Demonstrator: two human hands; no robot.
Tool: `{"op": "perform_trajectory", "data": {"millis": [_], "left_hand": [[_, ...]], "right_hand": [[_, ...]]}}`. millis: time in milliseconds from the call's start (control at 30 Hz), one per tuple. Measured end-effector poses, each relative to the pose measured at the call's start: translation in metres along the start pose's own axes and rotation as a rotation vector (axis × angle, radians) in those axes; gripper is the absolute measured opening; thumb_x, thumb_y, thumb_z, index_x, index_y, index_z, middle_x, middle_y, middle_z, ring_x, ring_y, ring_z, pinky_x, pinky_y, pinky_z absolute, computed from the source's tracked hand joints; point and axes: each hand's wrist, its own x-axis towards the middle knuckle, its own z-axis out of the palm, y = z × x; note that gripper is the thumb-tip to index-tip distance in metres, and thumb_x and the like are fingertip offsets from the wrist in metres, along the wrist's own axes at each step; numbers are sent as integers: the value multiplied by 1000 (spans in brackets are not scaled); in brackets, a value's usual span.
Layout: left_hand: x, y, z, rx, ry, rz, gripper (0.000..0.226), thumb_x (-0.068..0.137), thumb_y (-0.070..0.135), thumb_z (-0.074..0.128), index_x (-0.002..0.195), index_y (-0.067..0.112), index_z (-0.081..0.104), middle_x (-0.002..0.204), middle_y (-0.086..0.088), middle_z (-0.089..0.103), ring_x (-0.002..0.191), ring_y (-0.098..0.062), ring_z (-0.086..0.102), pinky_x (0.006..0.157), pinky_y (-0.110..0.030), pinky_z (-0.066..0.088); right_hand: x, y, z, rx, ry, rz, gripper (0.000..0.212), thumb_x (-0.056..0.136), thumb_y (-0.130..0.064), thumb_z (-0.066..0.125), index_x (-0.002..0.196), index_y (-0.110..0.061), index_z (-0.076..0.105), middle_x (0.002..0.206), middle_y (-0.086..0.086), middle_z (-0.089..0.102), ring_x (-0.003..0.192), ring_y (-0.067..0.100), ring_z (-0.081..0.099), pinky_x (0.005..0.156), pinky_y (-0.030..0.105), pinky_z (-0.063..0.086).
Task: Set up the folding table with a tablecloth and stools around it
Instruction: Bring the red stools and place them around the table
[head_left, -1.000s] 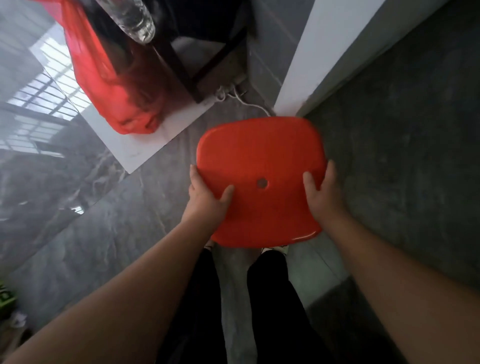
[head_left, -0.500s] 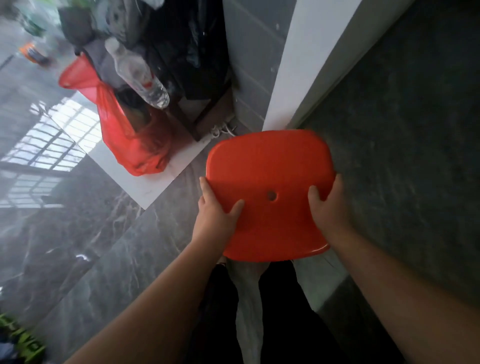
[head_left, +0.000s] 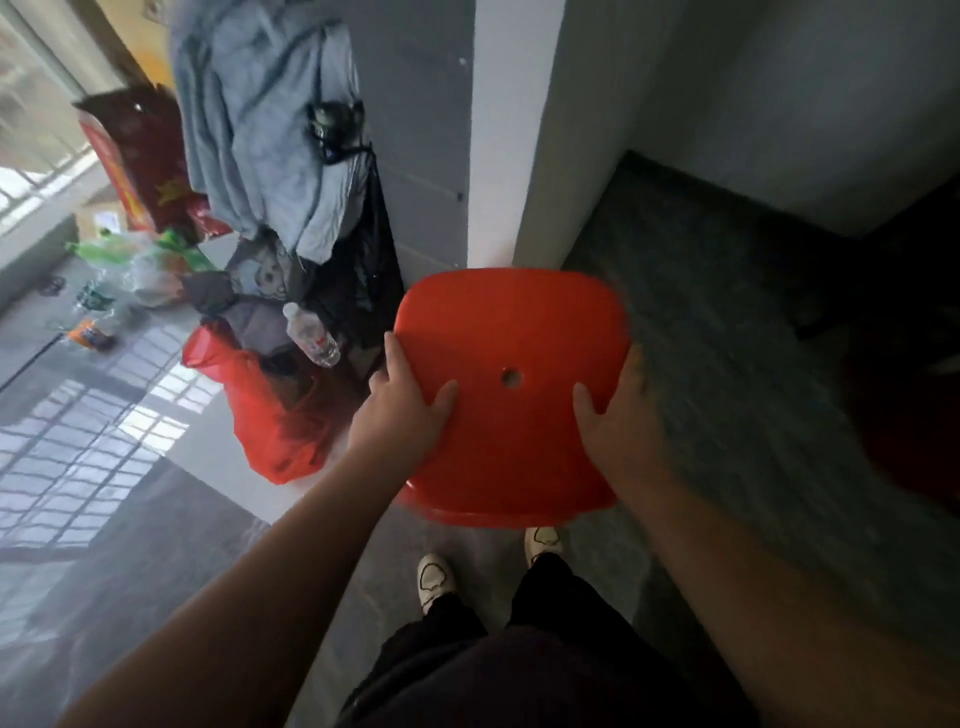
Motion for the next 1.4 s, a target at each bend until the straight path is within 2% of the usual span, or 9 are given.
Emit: {"op": "perform_trajectory", "data": {"millis": [67,133,233,367,567,800,933,1100,1400], "left_hand": [[-14,19,-17,29,31,86,94,90,62,50,156,30,-8,145,-20,42,121,-42,54,96,-50,45],[-25,42,-30,48,38,165,91,89,64,50,155,37,-7,141,-18,45,116,-42,57,95,-51,47],[-41,85,-39,99,25,311,85,91,65,46,152,45,-9,137,-18,47,107,-40,61,93,-53,50],[-70,147,-28,214,25,502,76,94,65,39,154,42,-1,141,-16,44,113,-39,60,93,-49,48],[-125,232,25,266,-3,672,72,94,65,39,155,42,9,139,-15,46,116,-39,57,97,-47,46],[-196,327,114,270,-94,858,75,87,72,36,152,47,12,145,-17,47,121,-40,55,101,-49,46],[-237,369,160,304,-120,948,73,91,67,42,154,43,15,146,-21,44,128,-39,50,103,-49,42],[-271,414,208,340,-255,1117,73,92,65,42,155,38,16,143,-19,47,125,-38,53,101,-47,43],[-283,465,291,460,-579,1405,74,93,63,44,156,38,13,144,-18,44,126,-37,52,101,-46,42]], "right_hand": [[-17,0,-28,-3,48,17,91,91,-59,48,158,-20,0,162,17,20,146,33,27,120,49,22],[-32,4,-54,18,97,23,88,88,-65,40,157,-28,1,160,20,22,145,36,28,118,52,26],[-50,18,-91,119,111,101,77,94,-54,49,157,-33,10,155,23,28,140,37,36,116,47,33],[-61,54,-142,170,168,232,79,92,-62,48,157,-38,9,153,22,29,136,38,42,111,48,38],[-93,132,-216,153,254,365,81,91,-64,48,156,-38,8,148,21,34,125,40,52,101,45,44],[-146,238,-294,118,333,526,80,91,-68,40,155,-39,0,150,16,31,121,36,53,96,46,48],[-172,286,-322,115,378,633,81,91,-69,39,155,-40,-1,148,16,32,119,36,55,94,47,49],[-203,326,-338,137,458,803,81,91,-70,40,154,-41,-2,147,16,34,117,33,56,86,43,49],[-229,339,-314,172,688,1174,83,89,-70,45,155,-38,5,139,17,41,114,32,56,89,43,49]]}}
